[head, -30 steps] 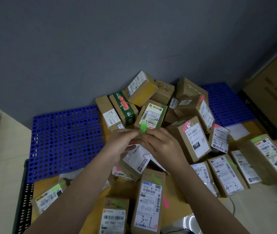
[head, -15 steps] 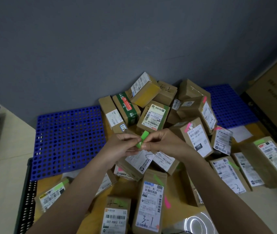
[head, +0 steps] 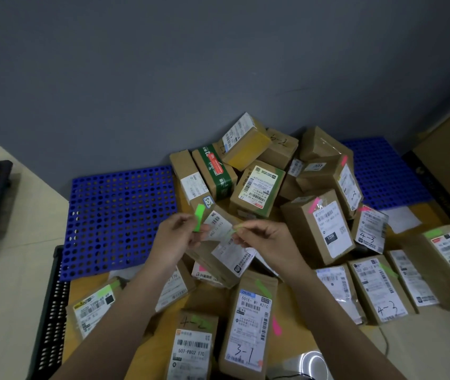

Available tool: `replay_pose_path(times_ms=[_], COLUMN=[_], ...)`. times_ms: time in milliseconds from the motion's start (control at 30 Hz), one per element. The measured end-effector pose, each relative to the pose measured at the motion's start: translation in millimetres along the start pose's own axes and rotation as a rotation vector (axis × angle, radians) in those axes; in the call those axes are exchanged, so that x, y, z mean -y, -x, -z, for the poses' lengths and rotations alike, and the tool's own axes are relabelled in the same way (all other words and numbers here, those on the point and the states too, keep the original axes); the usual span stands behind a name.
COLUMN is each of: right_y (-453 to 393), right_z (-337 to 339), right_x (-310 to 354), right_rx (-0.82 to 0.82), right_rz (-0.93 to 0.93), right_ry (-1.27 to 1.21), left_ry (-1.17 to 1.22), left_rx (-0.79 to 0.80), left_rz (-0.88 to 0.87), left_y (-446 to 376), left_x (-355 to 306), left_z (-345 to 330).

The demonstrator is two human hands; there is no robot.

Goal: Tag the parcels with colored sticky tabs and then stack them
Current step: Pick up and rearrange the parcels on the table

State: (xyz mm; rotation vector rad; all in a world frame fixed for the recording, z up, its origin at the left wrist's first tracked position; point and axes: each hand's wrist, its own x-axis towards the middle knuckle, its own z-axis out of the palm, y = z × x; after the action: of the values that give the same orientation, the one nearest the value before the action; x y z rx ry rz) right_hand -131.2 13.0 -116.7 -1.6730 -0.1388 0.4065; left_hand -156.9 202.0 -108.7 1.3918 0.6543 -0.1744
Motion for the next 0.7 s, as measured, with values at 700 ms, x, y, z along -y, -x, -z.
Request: replay_pose_path(times_ms=[700], right_y=[-8.4], right_z=[-42.6], right_x=[-65.9], right_rx=[0.115], right_rz=[0.547], right_ry=[0.664], left_ry=[-0.279], left_rx=[-0.013], left_rz=[-0.389], left_y=[-3.9], left_x=[47.8], left_z=[22.3])
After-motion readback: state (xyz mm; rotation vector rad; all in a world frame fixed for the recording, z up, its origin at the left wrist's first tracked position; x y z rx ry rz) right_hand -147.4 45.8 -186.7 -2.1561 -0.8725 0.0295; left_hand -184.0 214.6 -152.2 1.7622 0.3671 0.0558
